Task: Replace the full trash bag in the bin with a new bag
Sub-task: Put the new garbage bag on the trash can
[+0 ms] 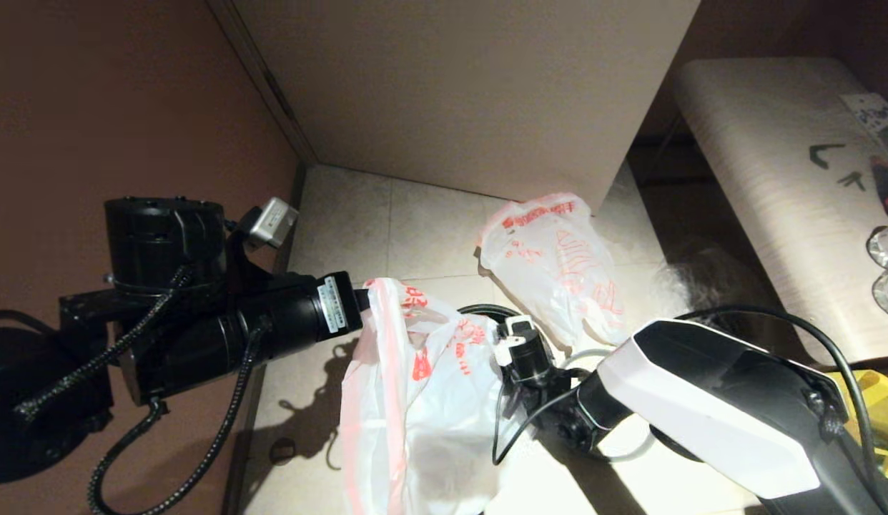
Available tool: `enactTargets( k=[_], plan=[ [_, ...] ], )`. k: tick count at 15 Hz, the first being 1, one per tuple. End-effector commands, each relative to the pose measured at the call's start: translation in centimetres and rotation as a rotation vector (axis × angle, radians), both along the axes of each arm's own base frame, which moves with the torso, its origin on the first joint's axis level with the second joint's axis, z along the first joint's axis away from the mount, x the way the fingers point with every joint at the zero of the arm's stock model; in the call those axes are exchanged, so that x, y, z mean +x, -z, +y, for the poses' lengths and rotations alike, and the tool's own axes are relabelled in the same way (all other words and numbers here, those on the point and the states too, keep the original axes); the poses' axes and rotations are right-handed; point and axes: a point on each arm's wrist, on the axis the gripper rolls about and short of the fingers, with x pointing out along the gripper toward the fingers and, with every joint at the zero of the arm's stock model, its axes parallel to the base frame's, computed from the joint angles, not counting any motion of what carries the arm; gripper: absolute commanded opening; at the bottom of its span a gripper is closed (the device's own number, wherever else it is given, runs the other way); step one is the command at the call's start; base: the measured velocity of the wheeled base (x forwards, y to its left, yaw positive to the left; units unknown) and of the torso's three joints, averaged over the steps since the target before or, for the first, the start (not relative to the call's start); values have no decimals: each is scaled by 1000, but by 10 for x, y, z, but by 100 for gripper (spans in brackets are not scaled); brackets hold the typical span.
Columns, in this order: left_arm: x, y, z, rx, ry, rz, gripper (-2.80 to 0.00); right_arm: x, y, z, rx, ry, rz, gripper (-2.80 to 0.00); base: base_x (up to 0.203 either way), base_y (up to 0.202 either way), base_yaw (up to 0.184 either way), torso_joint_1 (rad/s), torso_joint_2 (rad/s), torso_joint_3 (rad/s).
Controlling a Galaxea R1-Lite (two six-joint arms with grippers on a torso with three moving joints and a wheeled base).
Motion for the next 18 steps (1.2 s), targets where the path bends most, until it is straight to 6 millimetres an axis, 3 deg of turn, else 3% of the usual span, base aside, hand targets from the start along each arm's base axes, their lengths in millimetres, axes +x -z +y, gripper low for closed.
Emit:
enactTargets(
  k=[1, 6, 18],
  plan=[
    [-2, 4, -2, 3, 7, 10, -280, -10, 10, 4, -18, -23, -26, -280, 0, 0, 0, 0, 0, 0],
    [6, 16, -15, -8, 31, -8, -280, -19, 18, 4, -162, -127, -168, -280, 0, 0, 0, 0, 0, 0],
    [19, 22, -38, 11, 90, -77, -280, 47, 9, 5, -239, -111, -110, -280, 0, 0, 0, 0, 0, 0]
  ],
)
